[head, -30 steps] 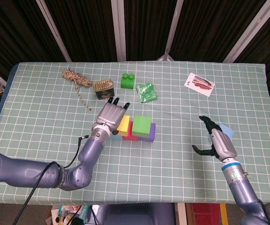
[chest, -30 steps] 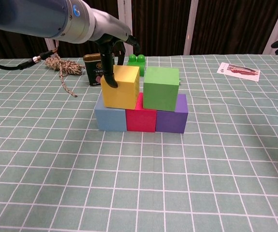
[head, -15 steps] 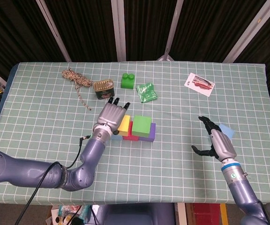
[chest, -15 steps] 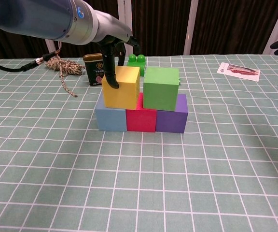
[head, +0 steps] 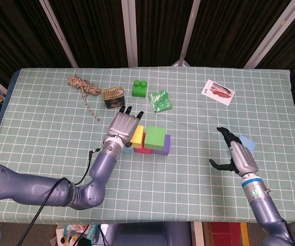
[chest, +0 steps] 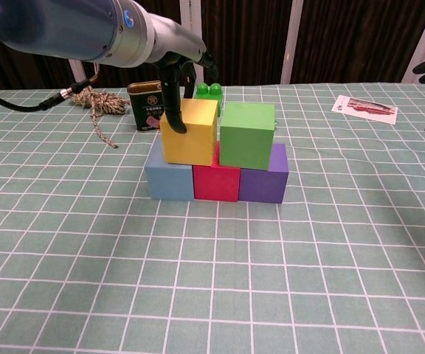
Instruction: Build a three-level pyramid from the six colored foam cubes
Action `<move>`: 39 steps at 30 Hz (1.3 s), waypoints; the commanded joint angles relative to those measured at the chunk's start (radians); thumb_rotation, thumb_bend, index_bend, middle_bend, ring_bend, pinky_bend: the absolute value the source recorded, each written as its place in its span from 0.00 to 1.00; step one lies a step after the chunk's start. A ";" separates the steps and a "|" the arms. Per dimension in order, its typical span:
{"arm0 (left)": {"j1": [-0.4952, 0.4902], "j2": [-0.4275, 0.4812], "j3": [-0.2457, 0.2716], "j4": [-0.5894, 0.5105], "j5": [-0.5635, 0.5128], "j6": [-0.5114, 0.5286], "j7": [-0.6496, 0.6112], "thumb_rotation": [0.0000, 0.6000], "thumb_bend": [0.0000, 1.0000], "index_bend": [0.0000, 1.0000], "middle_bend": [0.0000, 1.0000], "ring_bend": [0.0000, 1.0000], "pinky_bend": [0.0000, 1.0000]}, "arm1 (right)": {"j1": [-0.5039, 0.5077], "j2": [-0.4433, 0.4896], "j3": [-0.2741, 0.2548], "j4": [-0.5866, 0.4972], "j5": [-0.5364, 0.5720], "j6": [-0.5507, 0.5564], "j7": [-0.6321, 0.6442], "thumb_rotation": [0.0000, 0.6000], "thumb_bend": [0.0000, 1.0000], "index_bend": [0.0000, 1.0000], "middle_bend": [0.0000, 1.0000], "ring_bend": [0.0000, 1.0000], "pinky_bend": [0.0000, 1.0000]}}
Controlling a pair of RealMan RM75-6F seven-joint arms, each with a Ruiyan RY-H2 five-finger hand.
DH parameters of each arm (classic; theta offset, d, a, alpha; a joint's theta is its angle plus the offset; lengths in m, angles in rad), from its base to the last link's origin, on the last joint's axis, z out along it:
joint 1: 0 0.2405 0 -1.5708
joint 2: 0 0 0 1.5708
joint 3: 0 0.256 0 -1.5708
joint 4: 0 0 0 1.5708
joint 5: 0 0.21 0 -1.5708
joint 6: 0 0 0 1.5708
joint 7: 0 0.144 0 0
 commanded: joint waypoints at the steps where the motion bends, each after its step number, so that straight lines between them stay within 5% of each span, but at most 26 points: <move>1: 0.001 -0.003 -0.002 0.000 -0.001 0.005 0.000 1.00 0.32 0.03 0.40 0.03 0.05 | 0.000 0.000 -0.001 0.000 0.000 0.000 0.000 1.00 0.31 0.00 0.00 0.00 0.00; 39: 0.014 -0.041 -0.032 -0.001 0.008 0.053 0.013 1.00 0.32 0.05 0.43 0.03 0.05 | 0.002 0.001 -0.002 -0.006 -0.001 0.003 0.001 1.00 0.31 0.00 0.00 0.00 0.00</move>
